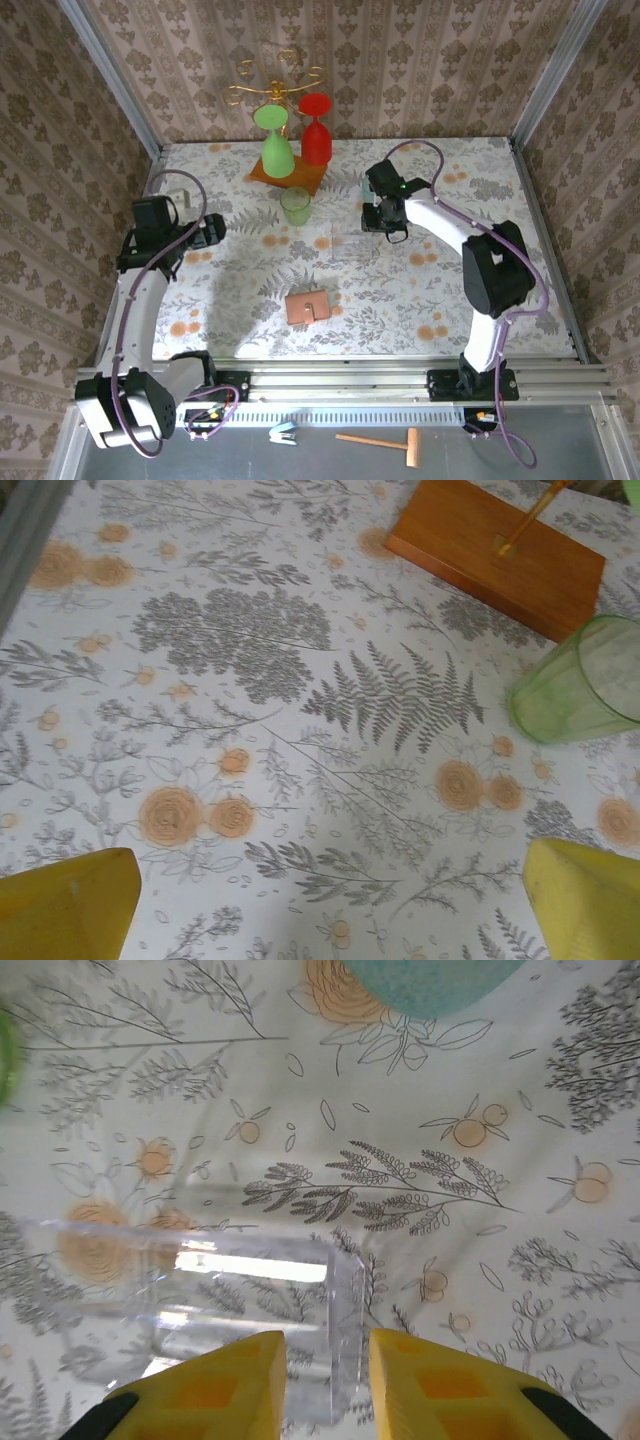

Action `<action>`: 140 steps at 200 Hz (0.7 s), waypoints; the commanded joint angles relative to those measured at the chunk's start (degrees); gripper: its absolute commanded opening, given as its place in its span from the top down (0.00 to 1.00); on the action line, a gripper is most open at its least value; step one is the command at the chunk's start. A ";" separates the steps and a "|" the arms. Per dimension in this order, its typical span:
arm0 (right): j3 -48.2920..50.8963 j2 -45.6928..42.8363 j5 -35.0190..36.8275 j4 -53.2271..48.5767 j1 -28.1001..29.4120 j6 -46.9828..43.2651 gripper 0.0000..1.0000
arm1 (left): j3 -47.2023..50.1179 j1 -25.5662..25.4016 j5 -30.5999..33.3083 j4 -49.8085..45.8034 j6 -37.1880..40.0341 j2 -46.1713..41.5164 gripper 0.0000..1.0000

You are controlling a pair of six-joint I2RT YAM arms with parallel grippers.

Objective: Take the credit cards out of the card holder

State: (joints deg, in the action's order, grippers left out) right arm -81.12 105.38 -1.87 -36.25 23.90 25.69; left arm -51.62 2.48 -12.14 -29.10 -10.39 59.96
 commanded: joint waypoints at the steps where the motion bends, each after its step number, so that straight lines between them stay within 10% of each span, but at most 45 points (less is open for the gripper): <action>1: 2.40 -6.81 -0.48 -2.83 0.27 0.54 0.71 | 0.41 -4.03 -4.42 0.68 -4.09 0.74 0.03; 67: 19.31 -19.02 -13.73 3.10 4.04 7.79 0.71 | 7.62 -24.58 -7.12 10.78 -11.73 8.23 0.12; 140: 29.45 -17.87 -16.78 18.24 22.46 21.71 0.82 | 12.41 -31.79 -17.09 23.81 -18.23 21.64 0.41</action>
State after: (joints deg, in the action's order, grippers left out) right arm -52.45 86.26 -17.02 -25.10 41.67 40.82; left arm -39.70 -28.86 -24.43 -10.35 -25.89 79.13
